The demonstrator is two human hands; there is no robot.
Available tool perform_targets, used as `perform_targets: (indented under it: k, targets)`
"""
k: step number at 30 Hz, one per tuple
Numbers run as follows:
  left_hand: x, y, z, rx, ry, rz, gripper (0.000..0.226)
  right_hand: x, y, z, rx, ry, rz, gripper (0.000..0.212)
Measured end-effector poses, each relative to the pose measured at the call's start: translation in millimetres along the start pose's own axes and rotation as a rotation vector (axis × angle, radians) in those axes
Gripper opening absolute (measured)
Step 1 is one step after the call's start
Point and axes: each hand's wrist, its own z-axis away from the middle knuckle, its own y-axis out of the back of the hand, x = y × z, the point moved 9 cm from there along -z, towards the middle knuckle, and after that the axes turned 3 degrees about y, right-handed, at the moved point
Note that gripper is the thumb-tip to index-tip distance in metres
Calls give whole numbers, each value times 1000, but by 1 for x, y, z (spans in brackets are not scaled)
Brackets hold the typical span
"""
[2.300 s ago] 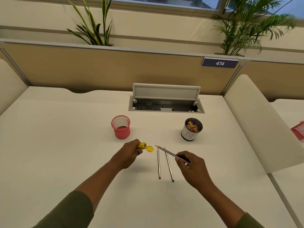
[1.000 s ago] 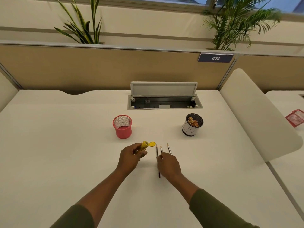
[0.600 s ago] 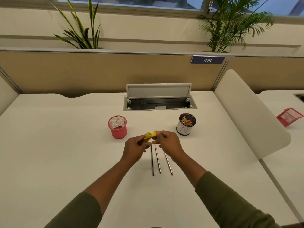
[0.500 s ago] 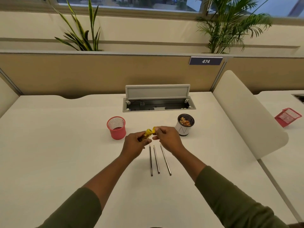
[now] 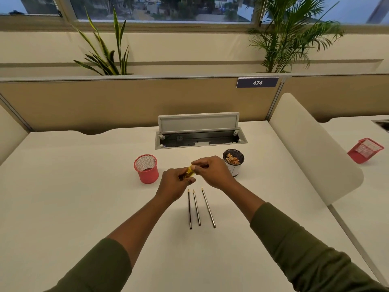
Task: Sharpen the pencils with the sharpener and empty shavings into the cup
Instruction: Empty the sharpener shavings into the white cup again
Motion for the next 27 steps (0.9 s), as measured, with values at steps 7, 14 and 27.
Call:
perform_targets:
  k: [7, 14, 27]
  targets:
    - [11, -13, 1, -48, -16, -32, 34, 5, 2, 3, -99, -7, 121, 26]
    - [17, -27, -3, -74, -5, 2, 20, 5, 11, 4, -104, 16, 213, 26]
    - [54, -69, -47, -71, -45, 60, 27, 44, 65, -20, -1, -87, 301, 21]
